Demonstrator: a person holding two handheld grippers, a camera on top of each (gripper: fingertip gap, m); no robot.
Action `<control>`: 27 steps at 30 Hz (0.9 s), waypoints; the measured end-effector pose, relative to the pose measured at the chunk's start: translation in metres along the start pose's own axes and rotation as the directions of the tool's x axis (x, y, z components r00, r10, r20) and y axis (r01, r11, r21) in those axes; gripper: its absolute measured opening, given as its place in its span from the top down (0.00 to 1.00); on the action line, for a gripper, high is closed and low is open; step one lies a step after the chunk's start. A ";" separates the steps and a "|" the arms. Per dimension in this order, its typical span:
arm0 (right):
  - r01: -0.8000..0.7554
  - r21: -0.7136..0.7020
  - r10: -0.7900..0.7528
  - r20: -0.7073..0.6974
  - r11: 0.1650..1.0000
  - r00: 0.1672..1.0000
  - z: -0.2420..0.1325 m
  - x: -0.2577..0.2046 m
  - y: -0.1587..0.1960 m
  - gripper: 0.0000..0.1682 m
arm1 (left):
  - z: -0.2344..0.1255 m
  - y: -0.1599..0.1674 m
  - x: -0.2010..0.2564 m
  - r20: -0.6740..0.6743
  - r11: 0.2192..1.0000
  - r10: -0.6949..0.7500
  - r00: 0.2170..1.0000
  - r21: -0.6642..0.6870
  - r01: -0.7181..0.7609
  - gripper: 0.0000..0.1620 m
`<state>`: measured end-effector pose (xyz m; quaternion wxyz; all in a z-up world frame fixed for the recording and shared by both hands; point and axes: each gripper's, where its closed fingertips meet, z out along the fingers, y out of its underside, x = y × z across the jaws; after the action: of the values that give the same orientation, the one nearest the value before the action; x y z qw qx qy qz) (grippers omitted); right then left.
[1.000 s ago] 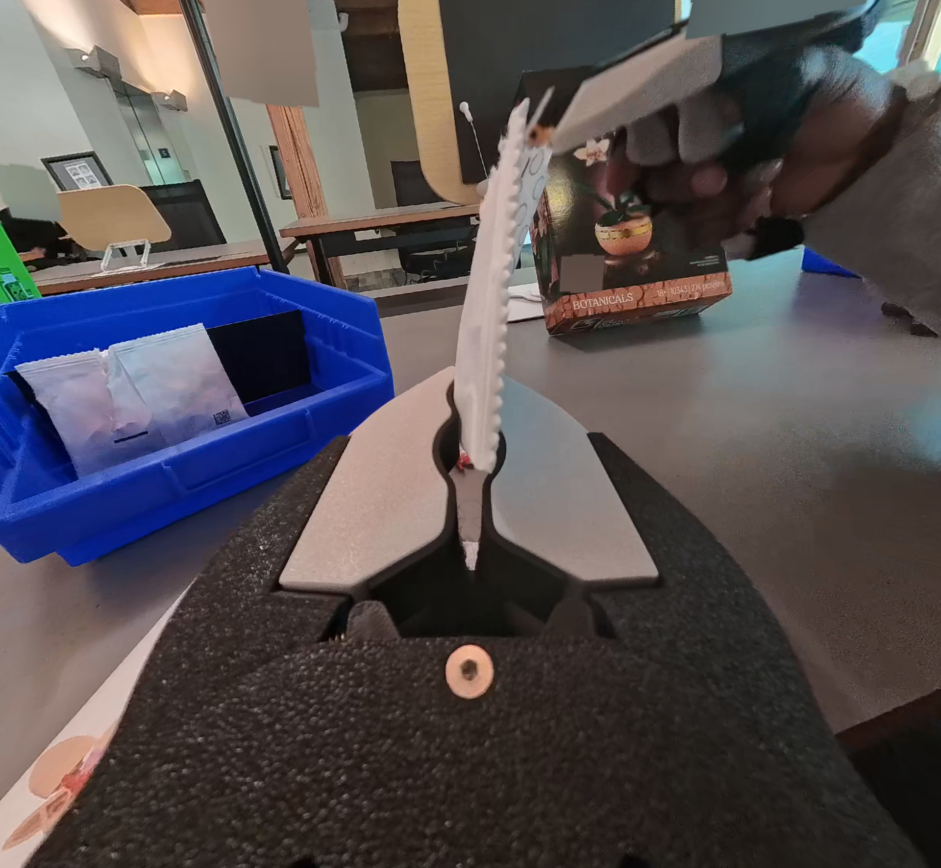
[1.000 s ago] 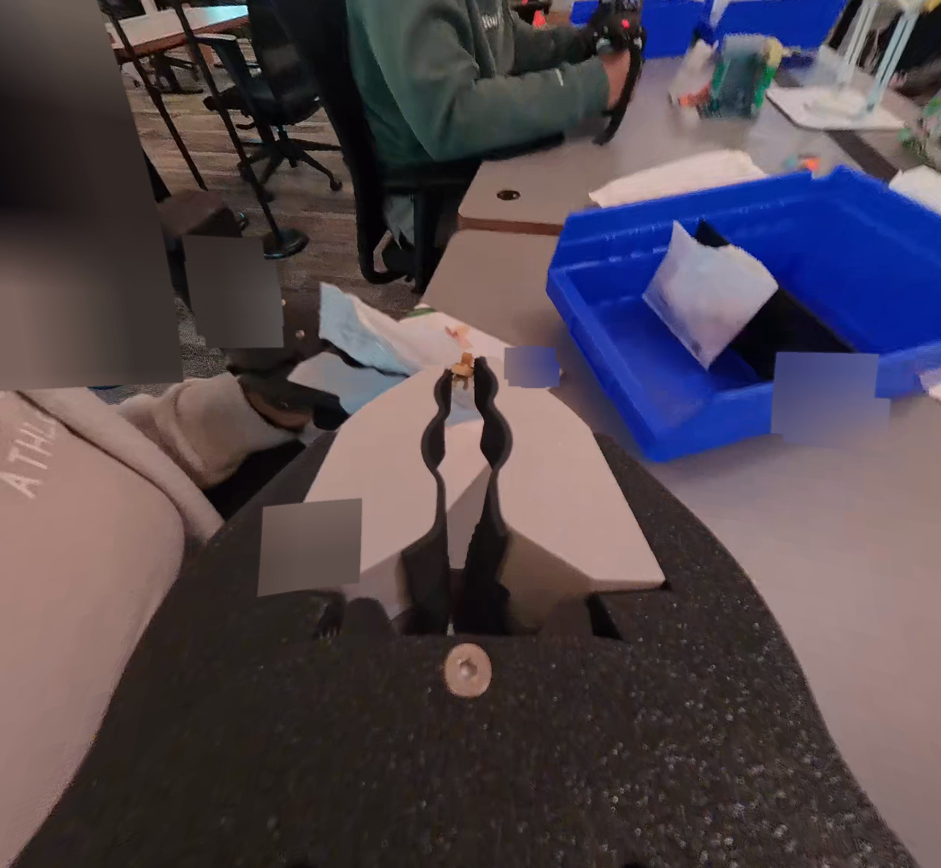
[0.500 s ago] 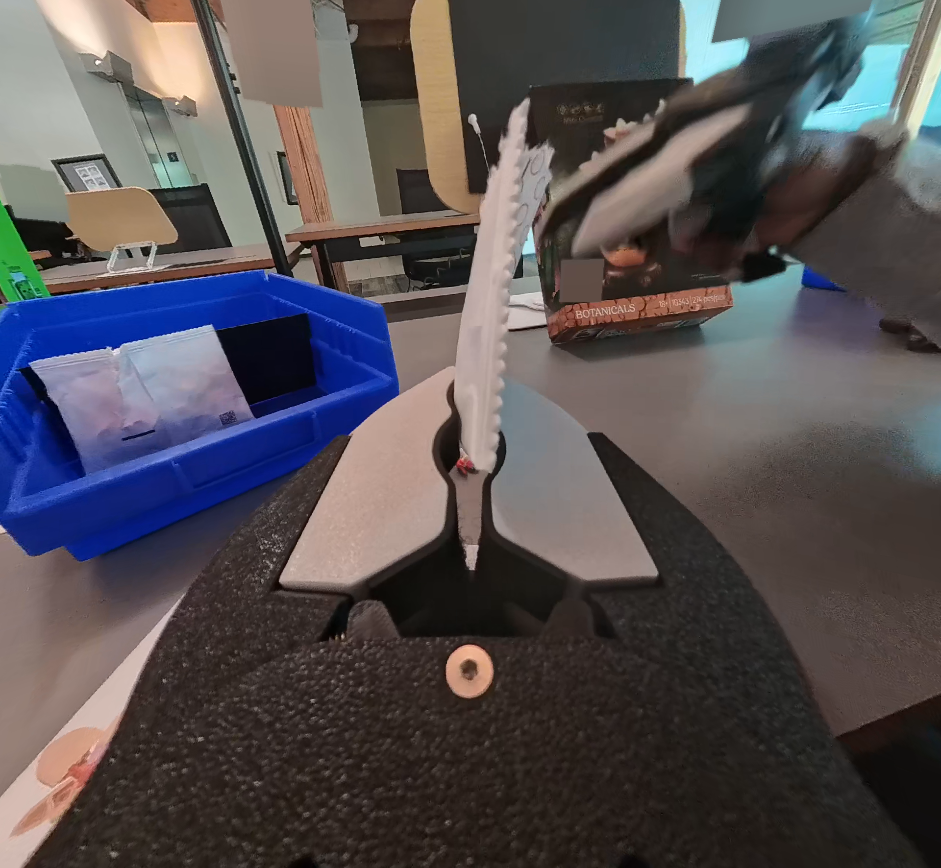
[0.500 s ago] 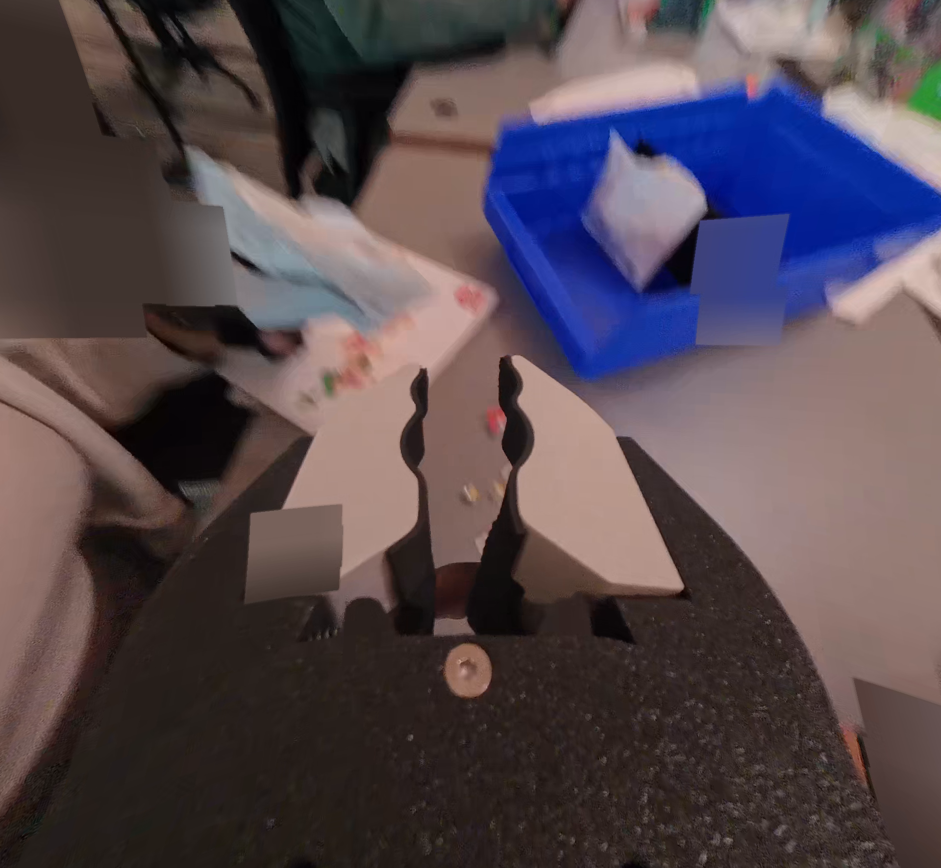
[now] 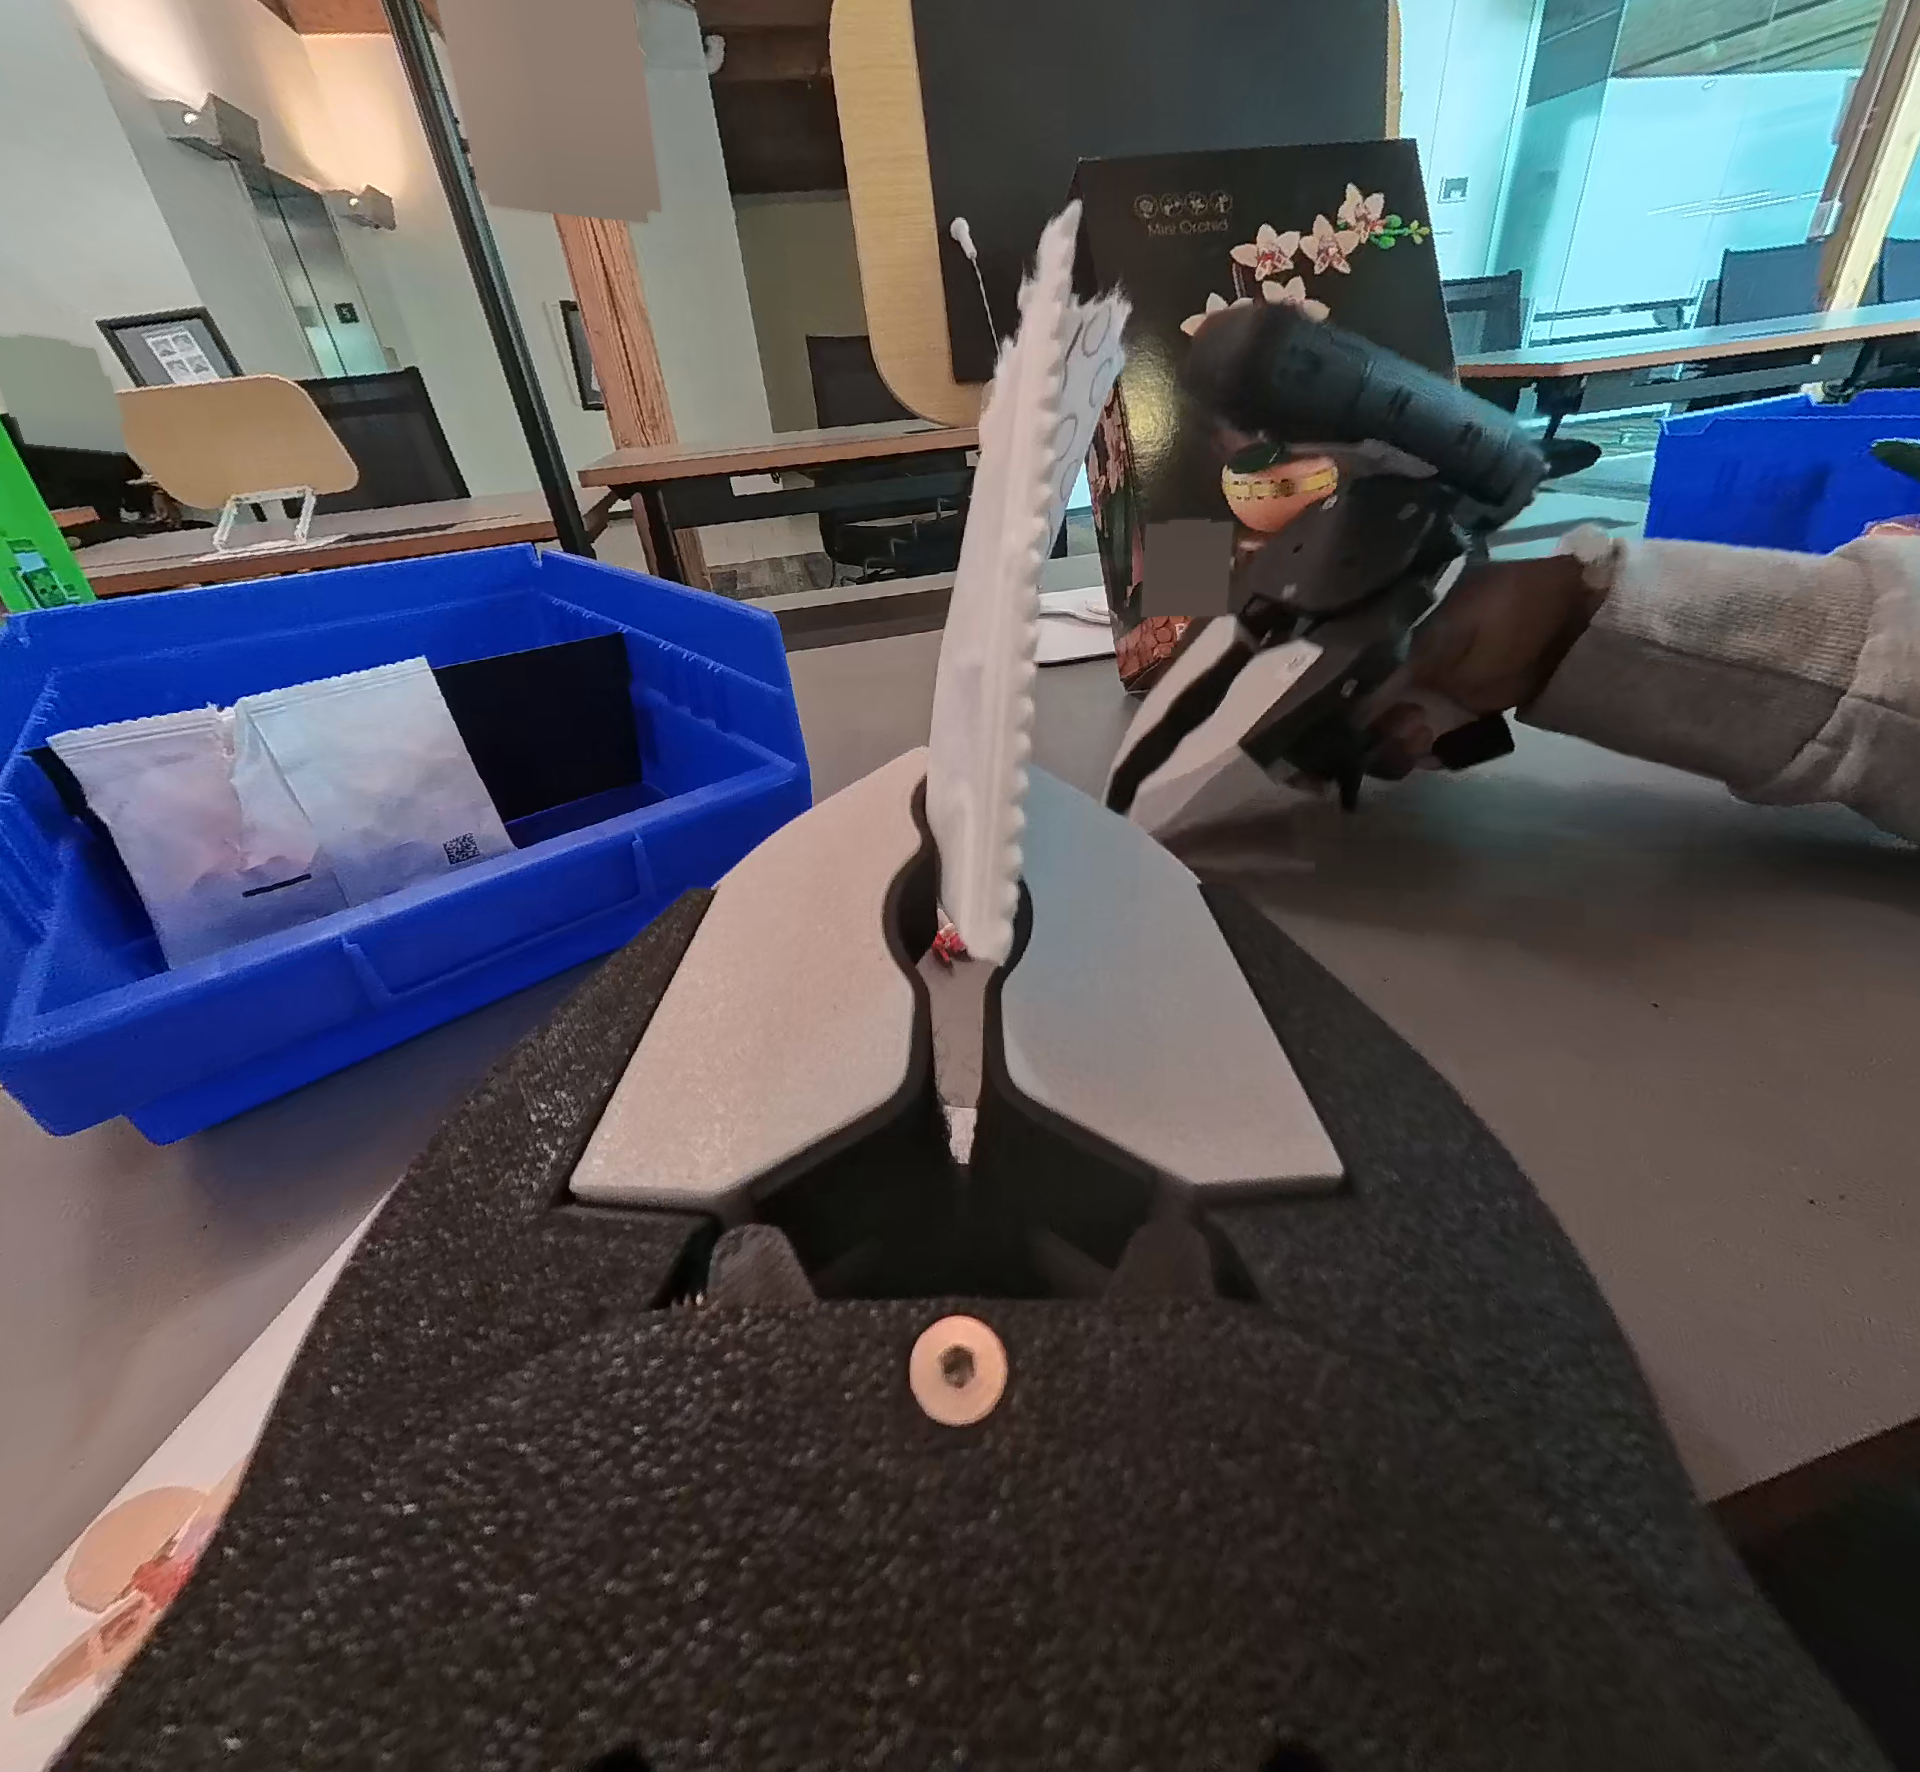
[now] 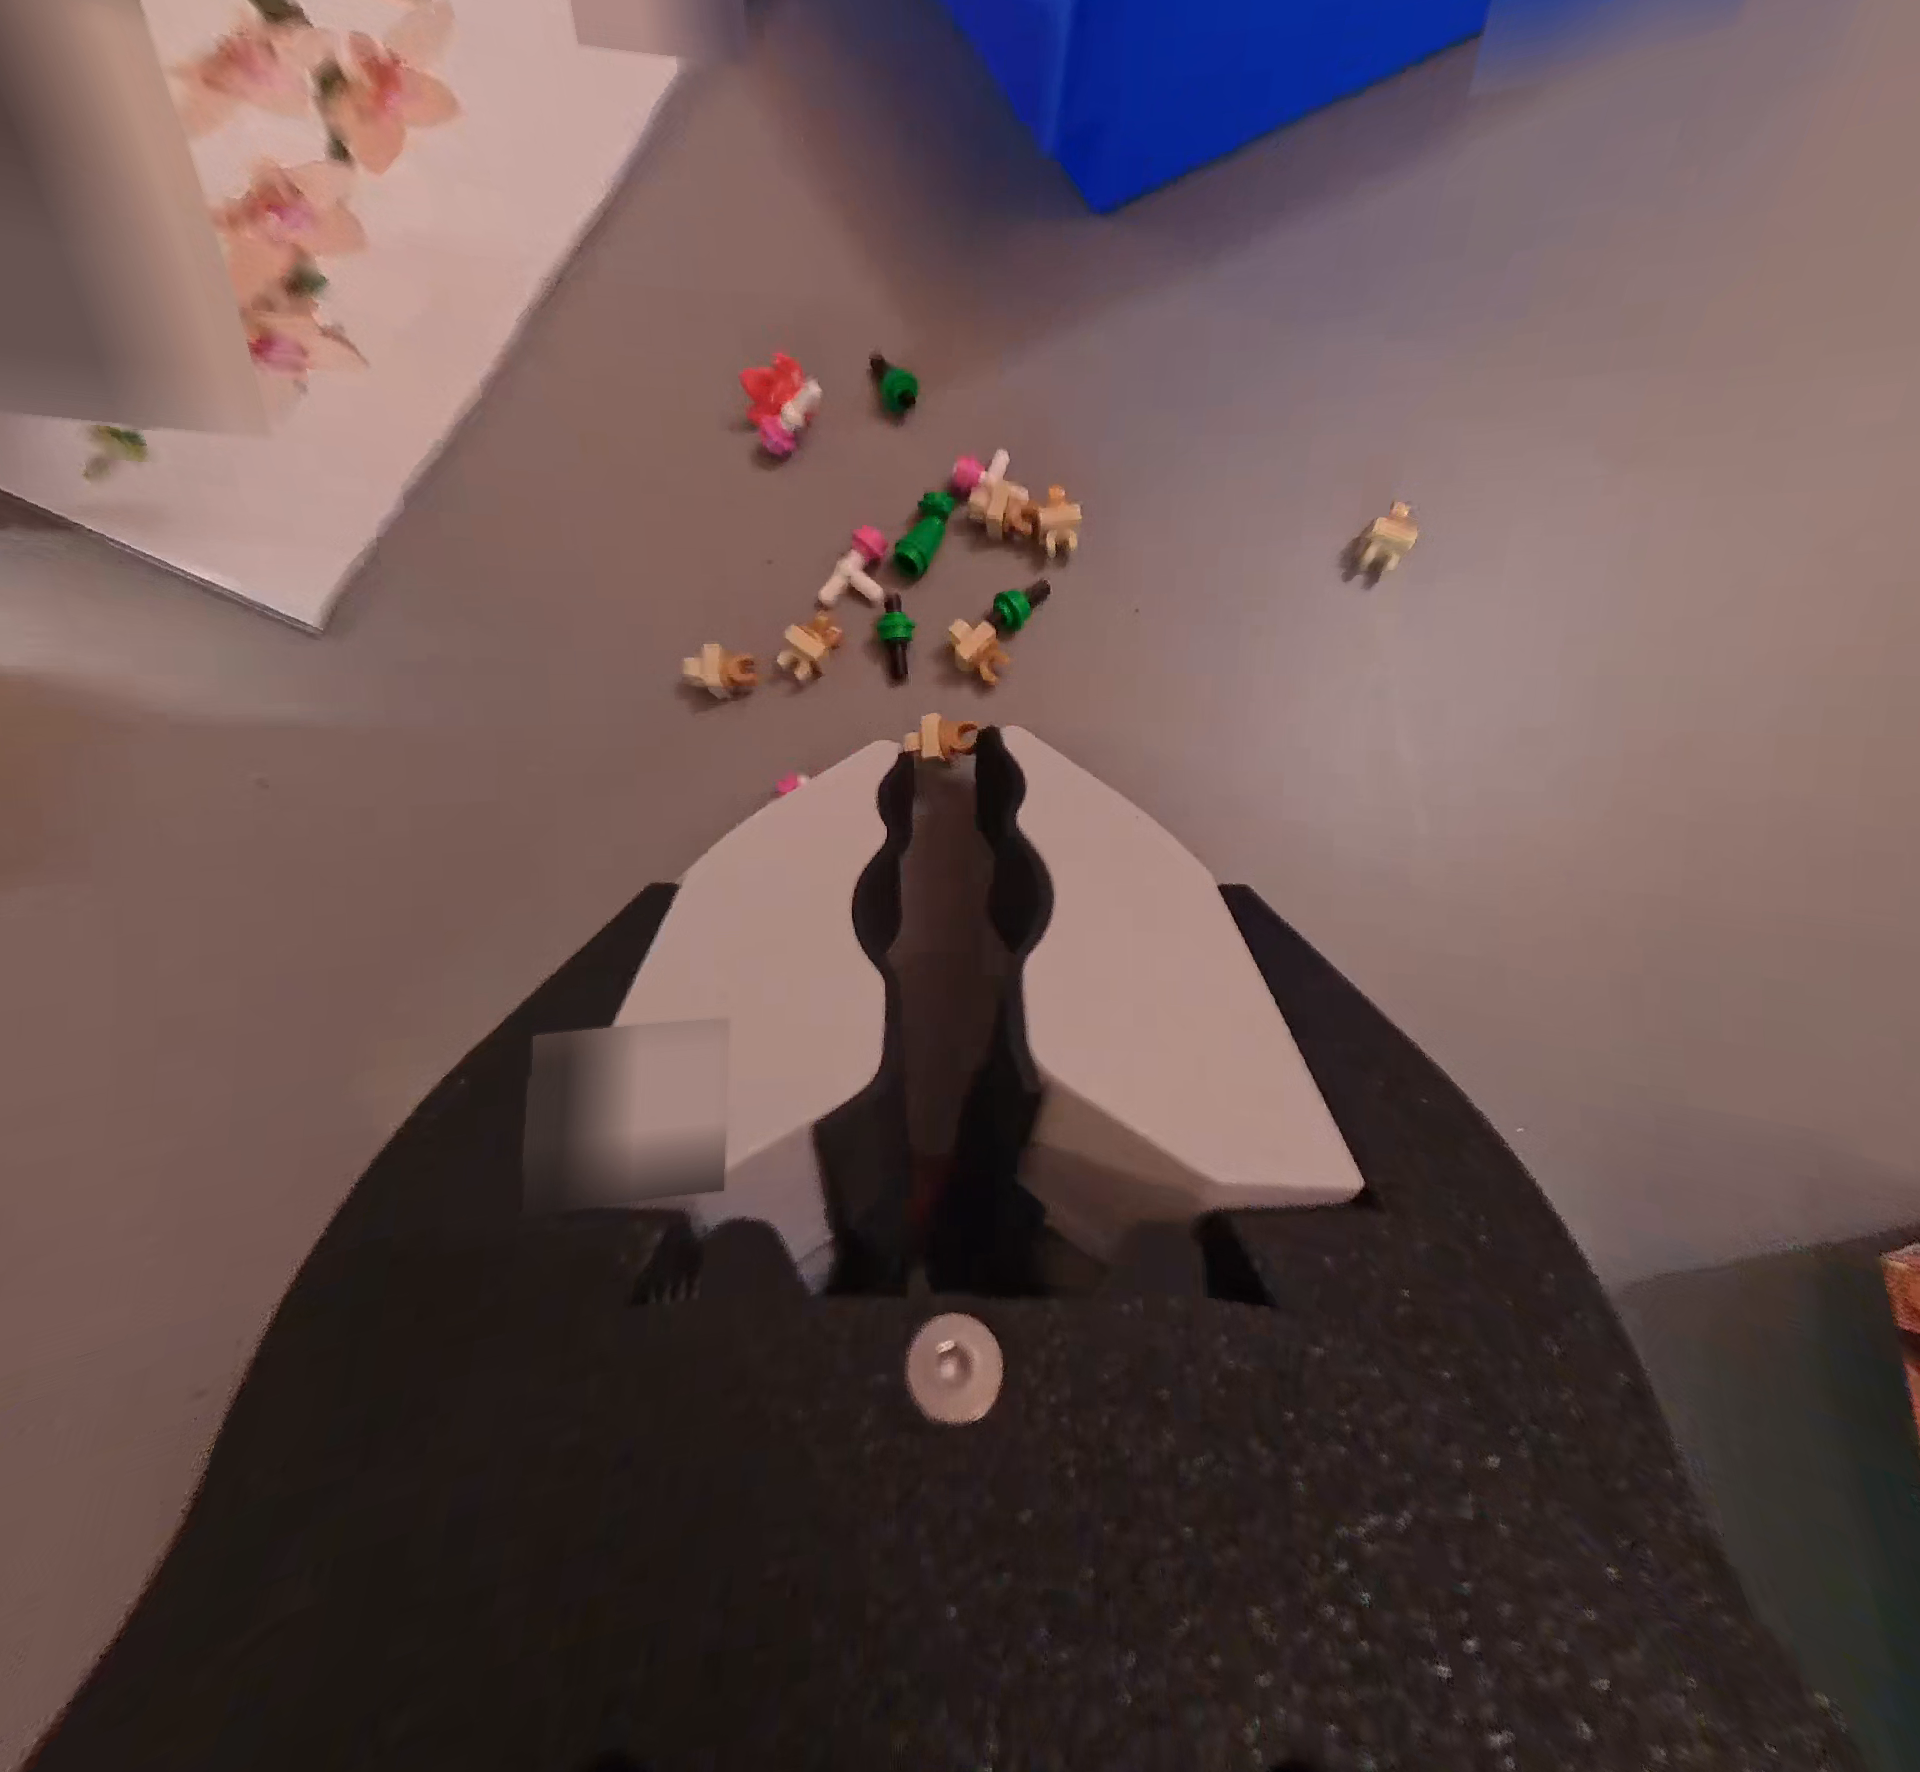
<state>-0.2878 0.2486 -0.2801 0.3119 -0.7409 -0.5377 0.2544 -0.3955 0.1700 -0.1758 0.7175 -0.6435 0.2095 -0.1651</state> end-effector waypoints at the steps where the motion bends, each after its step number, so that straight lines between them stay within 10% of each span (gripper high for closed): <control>1: -0.009 0.044 0.009 0.012 0.999 1.000 -0.007 -0.004 -0.012 0.93 | 0.000 0.000 -0.001 0.000 1.000 0.000 1.000 -0.002 0.000 0.99; 10: 0.085 0.433 -0.173 0.170 0.897 0.970 -0.081 -0.109 -0.156 0.93 | 0.001 0.001 0.000 -0.003 1.000 0.006 1.000 -0.008 -0.006 0.99; 23: 0.161 0.393 -0.205 0.073 0.905 0.976 -0.081 -0.101 -0.148 0.82 | -0.001 -0.001 0.000 -0.002 1.000 0.000 1.000 0.005 0.000 0.99; 27: 0.102 0.173 -0.106 0.017 0.980 0.994 -0.053 -0.047 -0.073 0.84 | -0.002 -0.003 -0.002 0.004 1.000 -0.011 1.000 0.013 0.011 0.99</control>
<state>-0.3104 0.2102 -0.1880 0.3807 -0.6787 -0.5556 0.2929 -0.3981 0.1684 -0.1731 0.7210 -0.6405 0.2032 -0.1691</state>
